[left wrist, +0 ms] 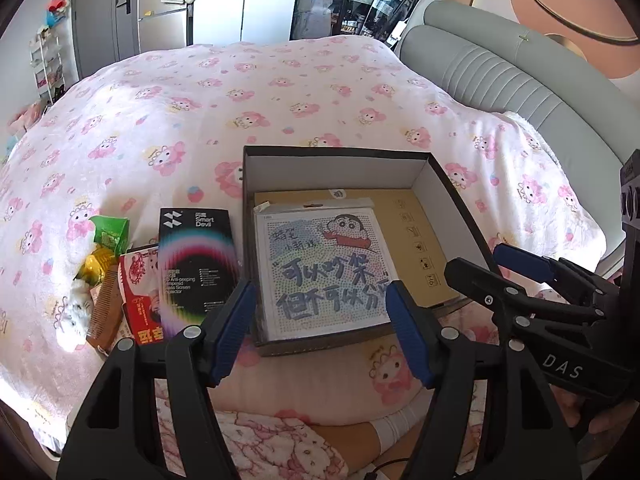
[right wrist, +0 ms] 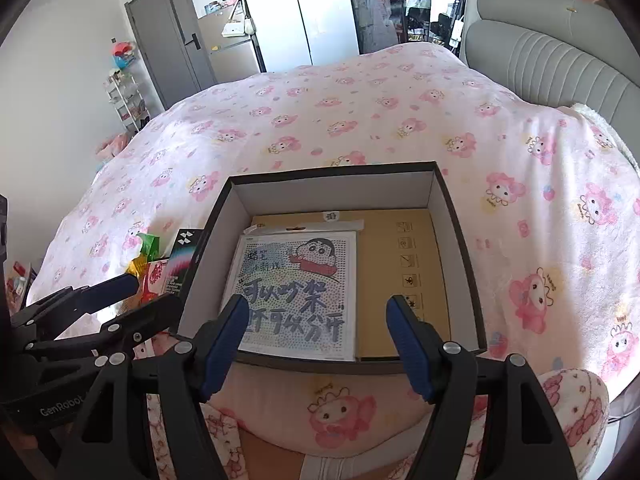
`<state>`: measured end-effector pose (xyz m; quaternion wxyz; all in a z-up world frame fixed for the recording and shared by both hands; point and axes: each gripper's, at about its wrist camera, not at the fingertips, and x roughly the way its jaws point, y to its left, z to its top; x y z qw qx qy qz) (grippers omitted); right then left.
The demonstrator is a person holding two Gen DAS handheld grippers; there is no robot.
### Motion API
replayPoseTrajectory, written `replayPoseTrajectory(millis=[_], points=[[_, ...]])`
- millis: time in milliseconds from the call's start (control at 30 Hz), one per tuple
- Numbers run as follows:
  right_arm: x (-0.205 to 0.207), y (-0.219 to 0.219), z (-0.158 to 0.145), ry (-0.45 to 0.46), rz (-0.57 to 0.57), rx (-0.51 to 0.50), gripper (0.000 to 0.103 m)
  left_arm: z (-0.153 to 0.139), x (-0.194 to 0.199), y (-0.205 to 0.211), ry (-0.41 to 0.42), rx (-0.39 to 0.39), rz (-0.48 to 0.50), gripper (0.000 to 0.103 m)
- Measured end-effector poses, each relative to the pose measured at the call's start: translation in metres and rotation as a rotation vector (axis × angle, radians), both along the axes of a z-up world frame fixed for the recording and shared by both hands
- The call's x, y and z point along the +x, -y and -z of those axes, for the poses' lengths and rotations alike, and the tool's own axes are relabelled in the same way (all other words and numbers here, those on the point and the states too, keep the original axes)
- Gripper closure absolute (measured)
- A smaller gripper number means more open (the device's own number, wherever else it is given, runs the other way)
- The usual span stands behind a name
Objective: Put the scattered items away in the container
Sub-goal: 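Move the left gripper back toward the scattered items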
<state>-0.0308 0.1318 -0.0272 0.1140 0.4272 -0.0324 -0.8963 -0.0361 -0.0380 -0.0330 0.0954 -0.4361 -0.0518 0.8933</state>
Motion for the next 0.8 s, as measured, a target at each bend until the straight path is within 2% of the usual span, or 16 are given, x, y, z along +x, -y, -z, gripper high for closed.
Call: replayPoseTrajectory(millis=[167,333,500,667,800], points=[[0.003,0.036,0.003,0.004,-0.073,0.025,0.034,0.009,0.015,0.038,0.019,0.021,-0.063,0.034],[0.004,0.094,0.007,-0.014,-0.182,0.076,0.034,0.022,0.036,0.094,0.041,0.043,-0.178,0.034],[-0.012,0.160,0.023,0.010,-0.331,0.066,0.035,0.046,0.039,0.157,0.117,0.084,-0.290,0.034],[-0.018,0.202,0.037,0.017,-0.395,0.079,0.038,0.074,0.024,0.200,0.199,0.237,-0.370,0.037],[-0.026,0.201,0.048,0.046,-0.348,0.092,0.052,0.098,-0.001,0.197,0.256,0.312,-0.351,0.042]])
